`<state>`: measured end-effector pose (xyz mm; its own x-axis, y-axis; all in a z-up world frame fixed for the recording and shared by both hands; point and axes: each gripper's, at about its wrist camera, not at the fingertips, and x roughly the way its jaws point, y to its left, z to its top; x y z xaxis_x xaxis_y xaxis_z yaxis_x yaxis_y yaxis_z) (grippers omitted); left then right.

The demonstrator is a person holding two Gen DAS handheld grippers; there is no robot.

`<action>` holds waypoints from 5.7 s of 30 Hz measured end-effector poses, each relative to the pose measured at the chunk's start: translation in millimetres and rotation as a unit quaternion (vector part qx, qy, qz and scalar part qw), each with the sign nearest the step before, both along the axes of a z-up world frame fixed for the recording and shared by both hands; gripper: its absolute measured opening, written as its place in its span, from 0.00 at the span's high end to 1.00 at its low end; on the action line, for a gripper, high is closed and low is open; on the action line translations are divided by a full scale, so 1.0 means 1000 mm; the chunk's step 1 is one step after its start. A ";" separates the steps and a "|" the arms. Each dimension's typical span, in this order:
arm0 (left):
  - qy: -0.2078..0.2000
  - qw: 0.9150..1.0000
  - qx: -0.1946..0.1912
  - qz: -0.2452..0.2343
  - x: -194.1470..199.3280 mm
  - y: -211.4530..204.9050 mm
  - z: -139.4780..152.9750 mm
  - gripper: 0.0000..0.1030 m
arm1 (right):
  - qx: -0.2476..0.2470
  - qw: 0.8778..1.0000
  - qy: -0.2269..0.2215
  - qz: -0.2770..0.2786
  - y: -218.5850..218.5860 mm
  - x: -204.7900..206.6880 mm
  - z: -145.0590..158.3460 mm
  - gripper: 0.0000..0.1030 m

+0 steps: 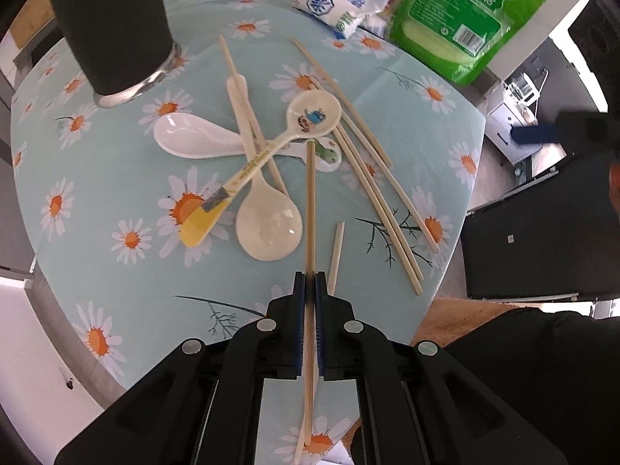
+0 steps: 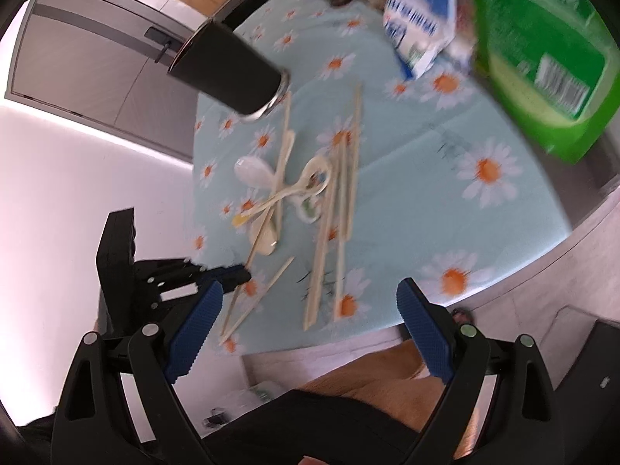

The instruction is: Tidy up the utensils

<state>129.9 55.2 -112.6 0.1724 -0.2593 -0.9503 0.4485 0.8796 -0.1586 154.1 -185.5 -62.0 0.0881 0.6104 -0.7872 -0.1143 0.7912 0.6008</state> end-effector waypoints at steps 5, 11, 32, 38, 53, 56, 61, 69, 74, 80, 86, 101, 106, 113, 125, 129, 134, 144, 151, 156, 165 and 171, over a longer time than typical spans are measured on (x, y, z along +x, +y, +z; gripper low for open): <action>-0.016 0.999 -0.011 0.026 -0.008 0.018 0.013 0.96 | 0.041 0.997 0.064 0.020 0.029 -0.004 -0.021 0.12; -0.032 0.997 -0.019 0.070 -0.024 0.047 0.025 0.96 | 0.066 0.985 0.155 0.028 0.070 -0.004 -0.051 0.27; -0.051 0.981 -0.089 0.164 -0.087 0.125 0.020 0.96 | -0.149 0.955 0.237 -0.095 0.174 -0.006 -0.077 0.83; -0.062 0.977 -0.111 0.171 -0.091 0.137 0.016 0.96 | -0.240 0.937 0.227 -0.110 0.209 -0.003 -0.068 0.80; -0.059 0.975 -0.138 0.165 -0.085 0.142 0.008 0.96 | -0.266 0.934 0.210 -0.110 0.217 -0.014 -0.059 0.95; -0.058 0.978 -0.131 0.152 -0.079 0.135 0.010 0.96 | -0.246 0.939 0.212 -0.117 0.198 -0.017 -0.059 0.95; -0.059 0.982 -0.125 0.131 -0.067 0.121 0.015 0.96 | -0.211 0.948 0.199 -0.133 0.173 -0.018 -0.047 0.95; -0.086 0.981 -0.124 0.123 -0.038 0.101 0.038 0.96 | -0.158 0.970 0.111 -0.146 0.135 0.001 0.004 0.95; -0.114 0.971 -0.141 0.155 -0.010 0.096 0.054 0.96 | -0.128 0.979 0.072 -0.141 0.119 0.027 0.022 0.95; -0.153 0.957 -0.152 0.196 0.023 0.089 0.076 0.96 | -0.109 0.988 0.015 -0.108 0.106 0.067 0.041 0.95; -0.205 0.935 -0.162 0.241 0.056 0.079 0.103 0.96 | -0.088 0.992 -0.059 -0.074 0.106 0.122 0.078 0.95; -0.321 0.881 -0.144 0.317 0.114 0.069 0.168 0.96 | 0.046 0.976 -0.213 0.022 0.126 0.233 0.146 0.95; -0.376 0.856 -0.142 0.324 0.129 0.073 0.194 0.96 | 0.073 0.962 -0.261 0.042 0.145 0.246 0.169 0.95; -0.404 0.832 -0.147 0.352 0.159 0.091 0.202 0.96 | 0.097 0.944 -0.312 0.053 0.165 0.265 0.179 0.95; -0.406 0.813 -0.172 0.380 0.192 0.108 0.156 0.96 | 0.079 0.947 -0.307 0.056 0.186 0.275 0.123 0.95; -0.401 0.815 -0.164 0.384 0.190 0.105 0.138 0.96 | 0.072 0.948 -0.305 0.061 0.187 0.272 0.109 0.95; -0.390 0.826 -0.165 0.372 0.185 0.099 0.123 0.96 | 0.061 0.952 -0.296 0.056 0.186 0.267 0.097 0.94; -0.375 0.837 -0.163 0.363 0.172 0.098 0.122 0.95 | 0.055 0.957 -0.285 0.027 0.169 0.253 0.101 0.80; -0.373 0.841 -0.166 0.355 0.153 0.100 0.128 0.90 | 0.049 0.955 -0.292 0.021 0.158 0.237 0.110 0.80; -0.368 0.844 -0.173 0.350 0.138 0.102 0.132 0.86 | 0.046 0.952 -0.301 0.022 0.148 0.222 0.118 0.80; -0.345 0.864 -0.164 0.327 0.098 0.105 0.126 0.78 | 0.032 0.946 -0.312 0.087 0.127 0.185 0.117 0.77; -0.312 0.882 -0.163 0.314 0.069 0.105 0.107 0.78 | -0.001 0.926 -0.330 0.182 0.131 0.154 0.102 0.77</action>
<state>198.6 160.5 -5.3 0.8418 -0.1680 -0.5130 -0.0222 0.9387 -0.3440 307.6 -54.6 40.1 0.3386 0.6924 -0.6371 -0.7156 0.6291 0.3035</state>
